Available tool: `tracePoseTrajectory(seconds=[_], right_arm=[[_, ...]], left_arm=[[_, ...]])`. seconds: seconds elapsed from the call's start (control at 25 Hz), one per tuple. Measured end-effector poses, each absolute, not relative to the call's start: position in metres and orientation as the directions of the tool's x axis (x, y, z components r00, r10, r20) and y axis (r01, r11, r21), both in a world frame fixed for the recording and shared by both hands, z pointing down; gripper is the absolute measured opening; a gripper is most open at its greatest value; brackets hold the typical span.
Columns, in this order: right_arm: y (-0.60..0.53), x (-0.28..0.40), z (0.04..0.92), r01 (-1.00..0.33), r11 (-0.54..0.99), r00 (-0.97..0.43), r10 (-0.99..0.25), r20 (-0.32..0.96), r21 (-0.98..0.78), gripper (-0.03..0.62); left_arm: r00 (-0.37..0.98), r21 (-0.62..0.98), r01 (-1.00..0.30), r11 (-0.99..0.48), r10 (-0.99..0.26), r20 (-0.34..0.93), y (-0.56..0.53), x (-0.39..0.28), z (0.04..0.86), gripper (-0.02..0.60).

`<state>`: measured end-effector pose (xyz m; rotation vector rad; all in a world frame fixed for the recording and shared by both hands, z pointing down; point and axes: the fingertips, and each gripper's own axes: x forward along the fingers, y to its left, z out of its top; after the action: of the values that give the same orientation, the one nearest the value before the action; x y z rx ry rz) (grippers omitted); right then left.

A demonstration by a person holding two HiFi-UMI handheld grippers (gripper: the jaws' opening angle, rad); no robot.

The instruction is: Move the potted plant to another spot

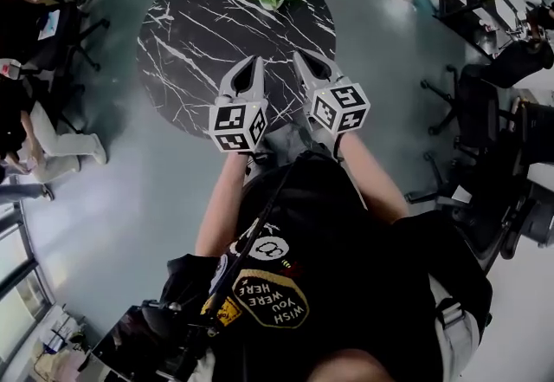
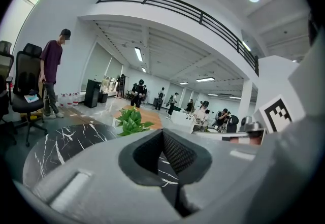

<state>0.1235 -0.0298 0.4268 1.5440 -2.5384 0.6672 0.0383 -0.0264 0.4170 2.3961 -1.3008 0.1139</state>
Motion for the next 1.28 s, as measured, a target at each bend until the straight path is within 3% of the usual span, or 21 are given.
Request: tracePoseTrajectory(seconds=[0.4,0.64,0.76,0.92,1.12,1.28], right_arm=[[-0.108,0.148,0.49,-0.832,0.469,-0.55,-0.768,0.329,-0.297,0.002],[-0.156,0.152,0.558,-0.829,0.477,-0.557,-0.746,0.365,-0.292,0.004],[-0.179,0.151,0.595,-0.83,0.462,-0.556,-0.732,0.395,-0.311,0.056],[-0.207,0.146,0.649,-0.854,0.436,-0.52,-0.731,0.441,-0.284,0.199],[-0.258,0.141,0.711,-0.887,0.388,-0.462,-0.774,0.433,-0.251,0.479],[-0.293,0.139,0.735,-0.915,0.361,-0.403,-0.809,0.428,-0.178,0.5]], left_arm=[[0.524,0.312,-0.841,-0.442,-0.808,0.267,-0.106,0.075,0.483,0.003],[0.456,0.241,-0.887,-0.393,-0.821,0.342,-0.151,0.074,0.542,0.003],[0.435,0.244,-0.898,-0.366,-0.82,0.371,-0.167,0.067,0.57,0.003],[0.432,0.255,-0.9,-0.354,-0.797,0.422,-0.182,0.057,0.611,0.003],[0.461,0.299,-0.884,-0.36,-0.78,0.424,-0.195,0.049,0.637,0.003],[0.452,0.328,-0.883,-0.336,-0.797,0.4,-0.197,0.037,0.64,0.003]])
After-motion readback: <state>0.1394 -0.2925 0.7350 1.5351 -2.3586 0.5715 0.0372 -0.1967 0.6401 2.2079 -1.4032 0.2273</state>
